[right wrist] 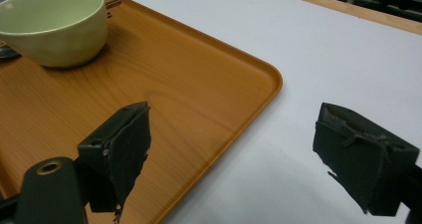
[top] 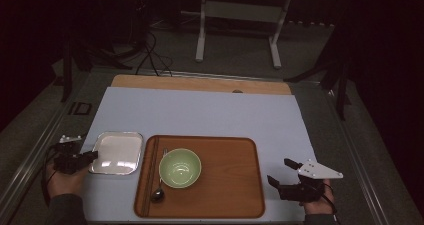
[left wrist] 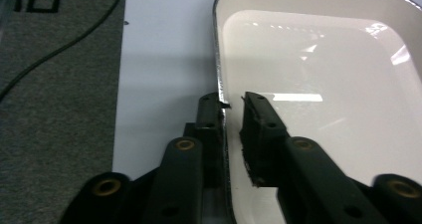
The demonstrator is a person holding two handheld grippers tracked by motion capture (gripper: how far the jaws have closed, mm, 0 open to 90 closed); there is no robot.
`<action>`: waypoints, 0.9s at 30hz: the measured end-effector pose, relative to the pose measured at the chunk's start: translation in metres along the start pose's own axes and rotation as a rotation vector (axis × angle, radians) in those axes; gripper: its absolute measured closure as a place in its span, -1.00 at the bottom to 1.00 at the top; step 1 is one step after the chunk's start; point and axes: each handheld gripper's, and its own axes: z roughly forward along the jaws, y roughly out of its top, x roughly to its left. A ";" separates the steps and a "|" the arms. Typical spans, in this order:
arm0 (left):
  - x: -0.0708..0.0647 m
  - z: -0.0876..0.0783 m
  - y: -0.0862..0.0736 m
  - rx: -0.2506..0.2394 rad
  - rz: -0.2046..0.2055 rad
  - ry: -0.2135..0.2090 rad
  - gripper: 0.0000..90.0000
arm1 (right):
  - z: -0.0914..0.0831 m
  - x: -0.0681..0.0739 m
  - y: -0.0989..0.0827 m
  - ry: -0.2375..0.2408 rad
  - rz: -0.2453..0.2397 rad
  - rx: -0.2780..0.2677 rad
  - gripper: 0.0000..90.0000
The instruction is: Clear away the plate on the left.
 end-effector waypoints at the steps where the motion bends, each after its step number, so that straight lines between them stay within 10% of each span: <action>1: 0.002 -0.001 0.000 0.000 -0.010 -0.006 0.87 | 0.000 0.000 0.000 0.000 0.000 0.000 -0.68; 10: 0.014 -0.001 -0.003 0.000 -0.131 -0.106 0.97 | 0.001 0.000 0.000 0.000 -0.001 0.000 -0.68; 27: 0.016 -0.009 -0.005 -0.051 -0.201 -0.117 0.99 | 0.000 0.000 0.001 0.000 -0.002 -0.001 -0.68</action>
